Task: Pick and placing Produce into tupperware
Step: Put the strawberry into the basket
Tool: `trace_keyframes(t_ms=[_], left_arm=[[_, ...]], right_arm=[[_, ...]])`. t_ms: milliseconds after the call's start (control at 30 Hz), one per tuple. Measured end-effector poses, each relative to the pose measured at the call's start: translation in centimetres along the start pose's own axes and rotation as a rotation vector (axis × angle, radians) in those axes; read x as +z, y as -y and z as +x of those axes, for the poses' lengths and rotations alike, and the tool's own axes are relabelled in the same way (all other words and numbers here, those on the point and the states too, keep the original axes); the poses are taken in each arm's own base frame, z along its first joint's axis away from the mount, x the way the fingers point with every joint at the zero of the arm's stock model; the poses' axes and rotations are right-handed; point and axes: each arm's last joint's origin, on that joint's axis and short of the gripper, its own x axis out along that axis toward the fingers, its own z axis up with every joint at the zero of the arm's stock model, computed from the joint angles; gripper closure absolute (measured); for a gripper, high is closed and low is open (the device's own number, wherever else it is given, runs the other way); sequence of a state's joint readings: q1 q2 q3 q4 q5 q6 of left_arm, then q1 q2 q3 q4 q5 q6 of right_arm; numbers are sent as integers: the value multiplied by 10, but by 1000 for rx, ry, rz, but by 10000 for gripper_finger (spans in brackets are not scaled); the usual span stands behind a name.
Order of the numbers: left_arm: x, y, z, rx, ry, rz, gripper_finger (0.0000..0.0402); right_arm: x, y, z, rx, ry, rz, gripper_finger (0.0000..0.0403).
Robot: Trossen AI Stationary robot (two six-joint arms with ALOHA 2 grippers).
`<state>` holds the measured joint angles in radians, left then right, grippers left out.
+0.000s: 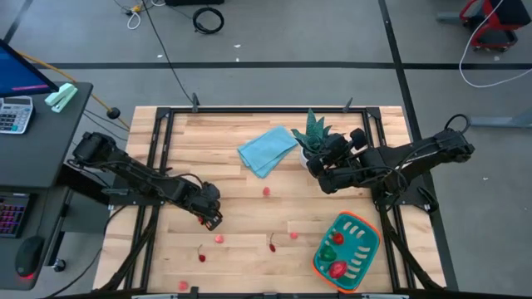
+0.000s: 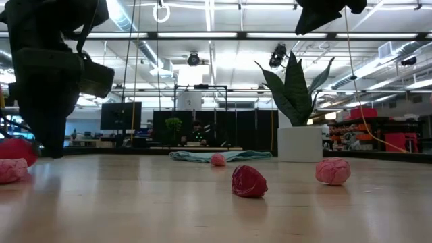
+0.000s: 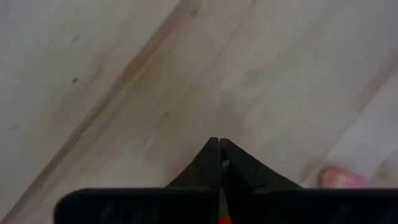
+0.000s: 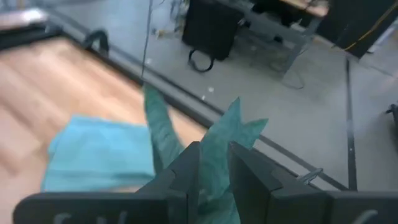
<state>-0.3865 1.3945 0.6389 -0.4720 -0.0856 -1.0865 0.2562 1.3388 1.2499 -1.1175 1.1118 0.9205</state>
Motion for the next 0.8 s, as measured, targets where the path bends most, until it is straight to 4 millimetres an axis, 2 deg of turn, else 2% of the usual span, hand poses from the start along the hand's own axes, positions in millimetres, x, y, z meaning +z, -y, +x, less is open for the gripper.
trace_keyframes(t_ms=[167,300,567,800], left_arm=[[6,6,-3,-36,23,31,395],[20,14,-9,-91,88,97,396],[76,31,-35,-212,352,347,398],[119,49,-69,-307,739,590,399]], right_arm=[[-3,-3,0,68,-87,-36,315],[-6,-8,-1,111,-128,-37,316],[-17,-26,-13,258,-209,-56,328],[-18,-22,-30,338,-211,-62,332]])
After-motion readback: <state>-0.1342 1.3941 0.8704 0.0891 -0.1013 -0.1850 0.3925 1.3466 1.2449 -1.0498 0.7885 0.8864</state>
